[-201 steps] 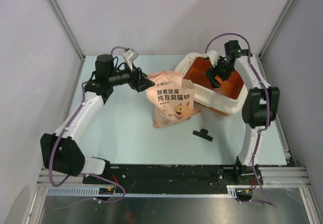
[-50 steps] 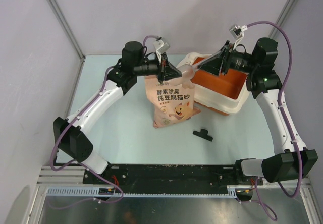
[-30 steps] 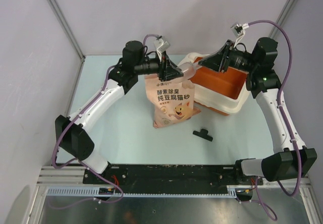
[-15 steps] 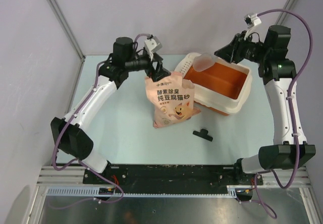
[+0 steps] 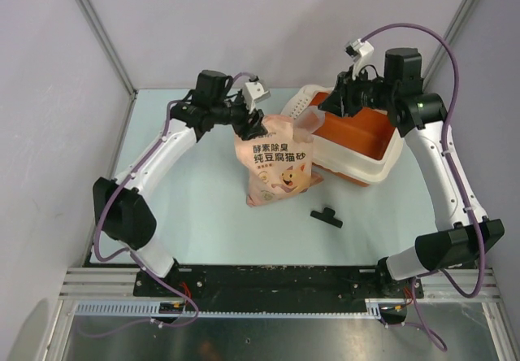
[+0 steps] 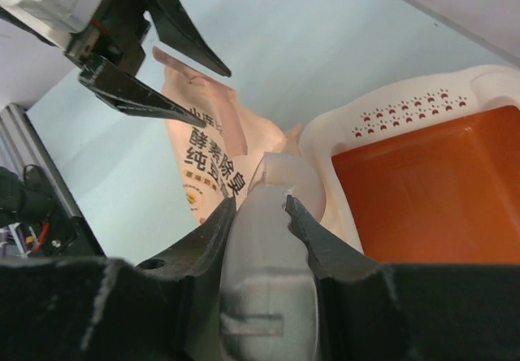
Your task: Fill the litter box with clean litter
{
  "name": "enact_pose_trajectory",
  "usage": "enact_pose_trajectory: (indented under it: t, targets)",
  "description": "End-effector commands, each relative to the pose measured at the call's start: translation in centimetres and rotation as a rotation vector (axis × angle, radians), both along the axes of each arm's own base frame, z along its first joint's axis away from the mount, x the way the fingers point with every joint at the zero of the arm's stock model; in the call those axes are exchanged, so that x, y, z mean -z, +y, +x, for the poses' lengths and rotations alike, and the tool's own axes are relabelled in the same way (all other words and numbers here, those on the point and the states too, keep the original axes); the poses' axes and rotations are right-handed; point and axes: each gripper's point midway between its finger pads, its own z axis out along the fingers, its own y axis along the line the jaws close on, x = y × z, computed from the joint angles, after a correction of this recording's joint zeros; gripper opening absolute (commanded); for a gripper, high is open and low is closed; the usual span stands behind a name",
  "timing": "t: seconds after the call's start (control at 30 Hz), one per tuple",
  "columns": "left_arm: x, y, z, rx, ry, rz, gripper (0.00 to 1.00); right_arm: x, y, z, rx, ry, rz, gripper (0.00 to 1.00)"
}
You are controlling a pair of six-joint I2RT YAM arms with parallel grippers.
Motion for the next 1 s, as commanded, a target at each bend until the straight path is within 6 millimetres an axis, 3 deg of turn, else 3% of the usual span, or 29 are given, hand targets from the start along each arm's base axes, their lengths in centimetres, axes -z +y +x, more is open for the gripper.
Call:
enact_pose_trajectory:
  t: [0.0,0.07,0.23,0.3,0.33,0.5,0.63,0.77,0.83,0.97]
  targets:
    - [-1.1,-0.6,-1.7,0.087,-0.021,-0.023,0.54,-1.1,-0.7,1.1,0.064,-0.084,-0.060,0.00]
    - [-0.9,-0.7,-2.2,0.104,-0.003,-0.026,0.48,-0.6,-0.9,1.6,0.081,-0.079,-0.072,0.00]
    - [-1.0,-1.2,-4.3,0.168,0.056,-0.062,0.20,0.0,-0.7,2.3,0.089,-0.073,-0.095,0.00]
    - [-1.2,-1.3,-4.8,0.163,0.080,-0.071,0.04,0.5,0.0,1.8,0.057,-0.061,-0.104,0.00]
    - [-1.4,-1.4,-5.1,0.168,0.086,-0.081,0.00,1.1,0.2,1.6,0.049,-0.049,-0.113,0.00]
    - [-2.5,-1.2,-5.8,0.139,0.107,-0.103,0.00,2.9,1.8,-0.2,0.003,0.006,-0.134,0.00]
    - [-5.0,-0.4,-7.1,0.148,0.028,-0.122,0.00,3.7,1.8,-0.5,0.068,0.060,-0.123,0.00]
    - [-8.5,0.4,-10.3,0.216,-0.064,-0.175,0.00,4.7,0.9,-0.2,0.241,0.183,-0.039,0.00]
    - [-9.2,0.4,-11.5,0.240,-0.067,-0.194,0.00,5.9,0.2,-0.5,0.315,0.243,-0.024,0.00]
    - [-9.6,0.9,-13.0,0.231,-0.049,-0.211,0.00,7.8,1.6,-1.4,0.327,0.231,-0.092,0.00]
